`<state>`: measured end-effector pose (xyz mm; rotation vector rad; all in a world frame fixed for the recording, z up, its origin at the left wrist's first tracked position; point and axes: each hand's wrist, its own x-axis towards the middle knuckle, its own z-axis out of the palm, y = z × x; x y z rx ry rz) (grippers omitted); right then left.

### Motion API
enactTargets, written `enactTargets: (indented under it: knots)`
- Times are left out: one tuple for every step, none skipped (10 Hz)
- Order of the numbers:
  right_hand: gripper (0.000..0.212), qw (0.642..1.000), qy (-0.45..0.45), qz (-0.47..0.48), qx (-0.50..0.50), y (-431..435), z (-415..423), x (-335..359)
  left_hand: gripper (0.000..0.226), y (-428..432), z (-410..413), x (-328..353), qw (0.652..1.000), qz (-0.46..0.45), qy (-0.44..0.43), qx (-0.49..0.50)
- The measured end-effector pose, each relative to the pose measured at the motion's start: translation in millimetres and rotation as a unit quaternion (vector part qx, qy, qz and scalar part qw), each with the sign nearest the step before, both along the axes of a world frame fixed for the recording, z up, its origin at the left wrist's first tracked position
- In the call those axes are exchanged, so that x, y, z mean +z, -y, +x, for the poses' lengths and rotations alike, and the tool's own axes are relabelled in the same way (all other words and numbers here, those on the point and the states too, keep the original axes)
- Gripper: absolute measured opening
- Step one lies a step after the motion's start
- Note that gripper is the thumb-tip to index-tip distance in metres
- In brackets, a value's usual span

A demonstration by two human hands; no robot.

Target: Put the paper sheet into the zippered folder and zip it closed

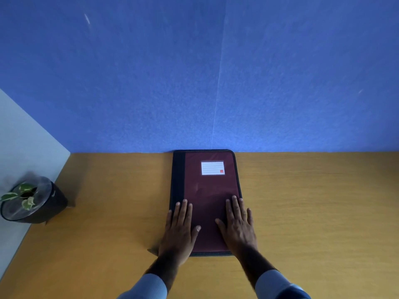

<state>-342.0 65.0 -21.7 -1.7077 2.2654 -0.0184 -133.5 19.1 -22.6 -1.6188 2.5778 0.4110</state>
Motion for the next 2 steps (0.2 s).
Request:
enactTargets:
  knots:
    - [0.084,1.0,-0.015,-0.005,-0.003,3.8,-3.0,10.8,0.079,9.3,1.5,10.7,0.999,0.01,-0.026,0.029]
    - [0.084,0.999,-0.016,-0.031,0.005,8.7,-4.4,22.8,0.08,14.2,0.0,24.6,0.999,-0.011,-0.043,0.029]
